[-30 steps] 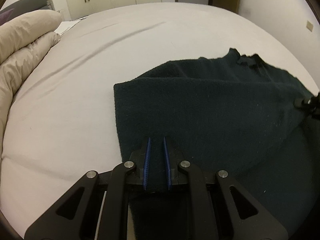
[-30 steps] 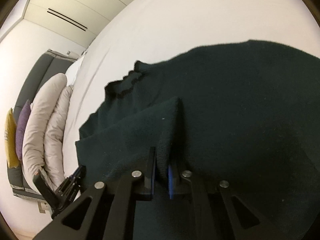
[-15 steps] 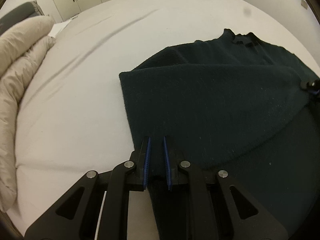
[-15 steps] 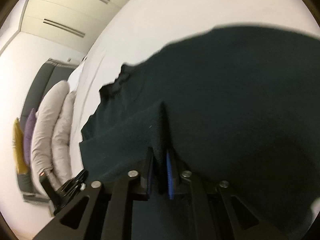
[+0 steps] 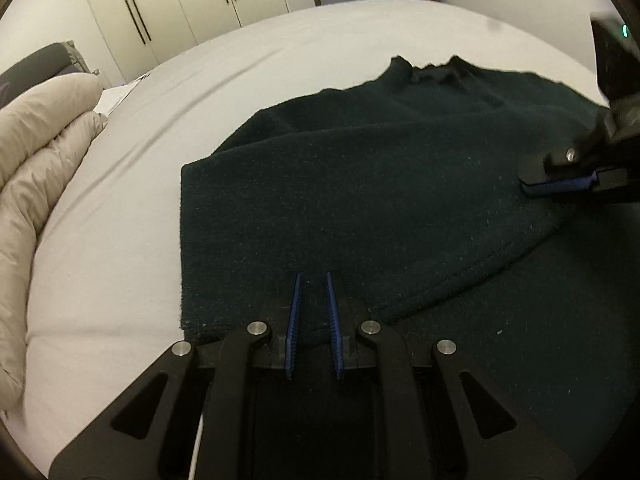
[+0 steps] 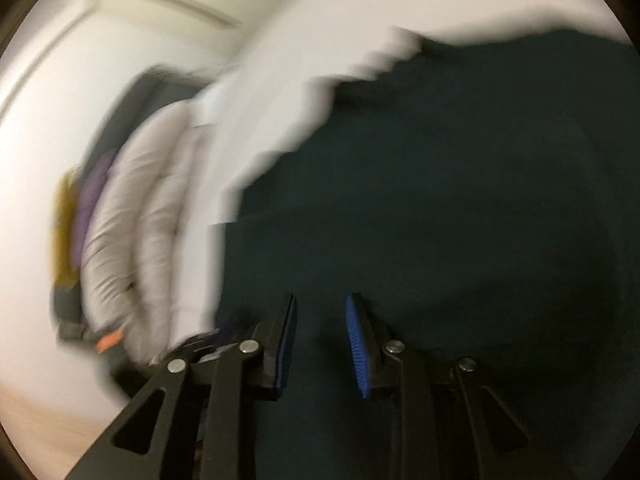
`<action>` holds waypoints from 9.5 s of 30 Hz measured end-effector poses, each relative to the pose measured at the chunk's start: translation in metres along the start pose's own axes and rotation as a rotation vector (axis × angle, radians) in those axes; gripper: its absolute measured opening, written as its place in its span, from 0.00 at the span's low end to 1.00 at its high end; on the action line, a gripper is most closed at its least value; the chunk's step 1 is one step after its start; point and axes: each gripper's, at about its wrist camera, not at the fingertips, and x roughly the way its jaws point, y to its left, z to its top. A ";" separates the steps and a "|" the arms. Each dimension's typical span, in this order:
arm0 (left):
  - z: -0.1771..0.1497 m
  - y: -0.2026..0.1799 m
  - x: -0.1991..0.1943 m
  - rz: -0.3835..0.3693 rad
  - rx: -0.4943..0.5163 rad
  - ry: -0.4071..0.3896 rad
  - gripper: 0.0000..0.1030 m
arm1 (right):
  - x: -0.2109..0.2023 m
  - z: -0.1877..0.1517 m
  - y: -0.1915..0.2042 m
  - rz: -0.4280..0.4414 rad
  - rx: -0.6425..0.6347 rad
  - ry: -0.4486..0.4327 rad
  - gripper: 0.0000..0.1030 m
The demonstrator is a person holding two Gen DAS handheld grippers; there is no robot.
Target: Fold small clothes
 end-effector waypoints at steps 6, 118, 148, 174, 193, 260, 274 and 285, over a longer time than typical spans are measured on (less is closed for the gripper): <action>-0.004 0.010 0.000 -0.048 -0.058 -0.001 0.12 | -0.125 -0.005 -0.079 -0.097 0.174 -0.324 0.06; 0.100 -0.062 0.037 -0.466 -0.380 0.160 0.08 | -0.171 -0.065 -0.093 0.195 0.309 -0.447 0.80; 0.058 0.012 0.043 -0.459 -0.559 0.049 0.06 | -0.166 -0.011 -0.119 0.317 0.497 -0.583 0.80; 0.072 -0.009 0.009 -0.385 -0.374 -0.036 0.09 | -0.167 0.014 -0.032 0.213 0.140 -0.495 0.77; -0.008 -0.009 -0.091 -0.313 -0.211 -0.197 0.14 | -0.247 -0.117 0.001 -0.304 -0.250 -0.656 0.78; -0.303 -0.048 -0.248 0.106 0.560 -0.315 0.04 | -0.210 -0.402 -0.006 -1.138 -1.307 -0.234 0.64; -0.292 -0.048 -0.264 0.076 0.503 -0.330 0.04 | -0.193 -0.420 -0.037 -1.279 -1.641 -0.080 0.58; -0.298 -0.046 -0.258 0.079 0.480 -0.327 0.04 | -0.190 -0.414 -0.048 -1.324 -1.658 -0.017 0.04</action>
